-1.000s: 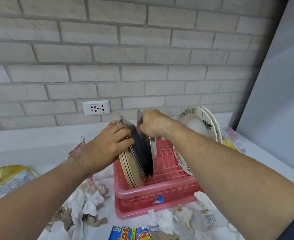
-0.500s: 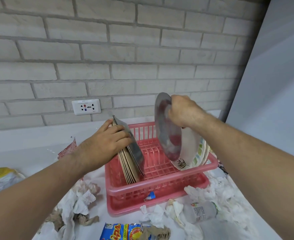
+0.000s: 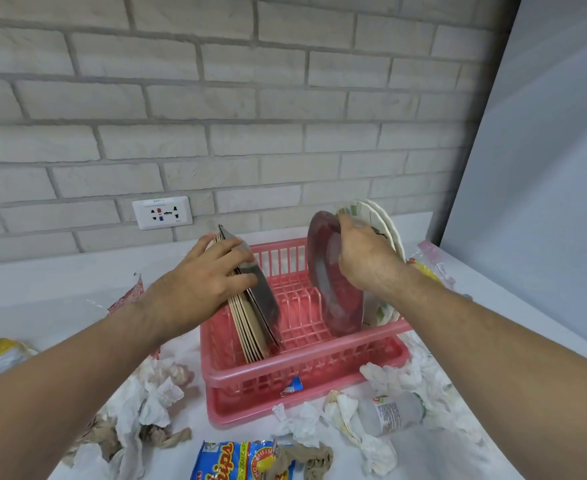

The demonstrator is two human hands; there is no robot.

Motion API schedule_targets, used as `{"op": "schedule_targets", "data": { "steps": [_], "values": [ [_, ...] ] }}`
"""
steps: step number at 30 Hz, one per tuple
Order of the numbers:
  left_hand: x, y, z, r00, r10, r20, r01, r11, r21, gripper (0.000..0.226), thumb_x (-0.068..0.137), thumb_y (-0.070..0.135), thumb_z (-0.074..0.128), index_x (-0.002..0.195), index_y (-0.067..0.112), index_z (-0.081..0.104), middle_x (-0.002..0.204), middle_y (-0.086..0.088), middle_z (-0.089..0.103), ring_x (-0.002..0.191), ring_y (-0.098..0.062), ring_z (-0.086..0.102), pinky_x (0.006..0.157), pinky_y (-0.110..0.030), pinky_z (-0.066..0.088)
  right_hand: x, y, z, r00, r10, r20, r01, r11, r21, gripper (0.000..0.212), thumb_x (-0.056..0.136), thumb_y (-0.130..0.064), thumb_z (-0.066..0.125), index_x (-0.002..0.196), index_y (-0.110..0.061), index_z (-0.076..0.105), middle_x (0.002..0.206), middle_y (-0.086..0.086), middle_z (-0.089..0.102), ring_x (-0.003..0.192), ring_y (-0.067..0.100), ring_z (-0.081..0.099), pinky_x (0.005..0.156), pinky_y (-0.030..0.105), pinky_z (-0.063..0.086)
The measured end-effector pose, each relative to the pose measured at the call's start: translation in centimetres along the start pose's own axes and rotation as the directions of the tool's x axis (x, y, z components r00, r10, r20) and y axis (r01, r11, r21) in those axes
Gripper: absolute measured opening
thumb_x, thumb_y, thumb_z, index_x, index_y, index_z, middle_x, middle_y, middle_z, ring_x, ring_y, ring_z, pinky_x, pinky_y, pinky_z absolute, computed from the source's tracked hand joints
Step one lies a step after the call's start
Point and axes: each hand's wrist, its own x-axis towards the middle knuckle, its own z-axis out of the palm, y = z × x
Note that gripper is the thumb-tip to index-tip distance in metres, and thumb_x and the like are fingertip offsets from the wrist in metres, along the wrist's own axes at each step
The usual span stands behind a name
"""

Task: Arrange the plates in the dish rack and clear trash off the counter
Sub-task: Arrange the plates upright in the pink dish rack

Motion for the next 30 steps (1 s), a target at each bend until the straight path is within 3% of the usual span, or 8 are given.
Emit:
{"op": "schedule_targets", "data": {
  "steps": [5,8,11,15,17,20,25,30],
  "values": [
    [0.2,-0.1,0.0,1.0,-0.002,0.005,0.003,0.999,-0.038,0.05,0.061,0.0,0.082,0.107,0.015,0.068,0.112,-0.014,0.059,0.111,-0.032,0.053,0.094,-0.052,0.045,0.1,0.9,-0.7,1.0,-0.006,0.008,0.007,0.989,-0.146,0.076,0.09,0.001,0.052,0.153,-0.018,0.013,0.085,0.001,0.054,0.055,0.011,0.042,0.043,0.026,0.029],
    [0.2,0.2,-0.5,0.999,-0.028,-0.016,0.027,0.998,-0.06,0.055,0.054,-0.002,0.086,0.104,0.016,0.07,0.105,-0.013,0.058,0.098,-0.028,0.053,0.083,-0.044,0.049,-0.1,0.7,-1.0,0.994,-0.106,-0.038,0.09,0.95,-0.298,0.05,0.099,-0.02,0.049,0.145,-0.011,0.032,0.095,0.002,0.063,0.076,0.021,0.062,0.054,0.028,0.039],
    [0.1,0.2,-0.6,0.999,-0.023,-0.026,0.021,0.998,-0.065,0.056,0.055,-0.004,0.085,0.105,0.017,0.07,0.097,-0.01,0.054,0.09,-0.025,0.051,0.083,-0.045,0.049,-0.4,0.0,-2.1,0.975,-0.198,-0.104,0.133,0.888,-0.44,0.043,0.1,-0.043,0.046,0.13,-0.011,0.047,0.113,0.007,0.06,0.102,0.025,0.059,0.069,0.031,0.038],
    [-0.3,0.1,0.1,0.999,0.008,-0.046,-0.01,0.999,-0.037,0.052,0.064,-0.005,0.077,0.11,0.016,0.066,0.101,-0.006,0.056,0.101,-0.025,0.055,0.099,-0.056,0.041,-0.1,-0.8,-3.0,0.921,-0.362,-0.145,0.252,0.835,-0.489,0.043,0.101,-0.045,0.04,0.126,-0.013,0.05,0.114,0.01,0.054,0.098,0.027,0.055,0.067,0.036,0.04],
    [-0.4,0.2,0.2,0.998,0.02,-0.061,-0.022,0.999,-0.028,0.05,0.065,-0.003,0.077,0.109,0.017,0.066,0.107,-0.003,0.061,0.11,-0.026,0.055,0.1,-0.058,0.039,0.1,-1.0,-2.8,0.881,-0.459,-0.114,0.372,0.822,-0.432,0.042,0.101,-0.046,0.037,0.128,-0.018,0.053,0.115,0.005,0.057,0.099,0.024,0.058,0.075,0.038,0.047],
    [-0.3,0.4,0.2,0.998,0.04,-0.052,-0.041,0.999,-0.027,0.047,0.065,0.0,0.076,0.107,0.019,0.065,0.112,0.001,0.064,0.115,-0.026,0.054,0.101,-0.06,0.037,0.1,-2.1,-2.1,0.879,-0.474,-0.058,0.464,0.876,-0.127,0.041,0.099,-0.048,0.043,0.129,-0.025,0.057,0.119,-0.003,0.063,0.108,0.017,0.059,0.093,0.038,0.048],
    [-0.1,0.5,0.3,0.996,0.078,-0.046,-0.079,0.996,-0.032,0.047,0.062,0.0,0.073,0.102,0.023,0.068,0.11,0.001,0.064,0.115,-0.026,0.051,0.101,-0.063,0.035,0.9,-5.6,0.1,0.909,-0.415,0.027,0.385,0.864,0.325,0.027,0.097,-0.038,0.055,0.113,-0.024,0.07,0.111,-0.006,0.069,0.098,0.008,0.06,0.088,0.027,0.049],
    [-0.1,0.4,0.9,0.998,0.057,-0.012,-0.058,0.997,-0.047,0.052,0.063,0.001,0.079,0.106,0.027,0.067,0.112,-0.002,0.059,0.119,-0.023,0.047,0.103,-0.065,0.03,2.2,-7.1,1.9,0.919,-0.371,0.135,0.279,0.852,0.442,0.03,0.093,-0.042,0.059,0.116,-0.025,0.069,0.119,0.0,0.067,0.108,0.014,0.06,0.093,0.028,0.048]
  ]
}}
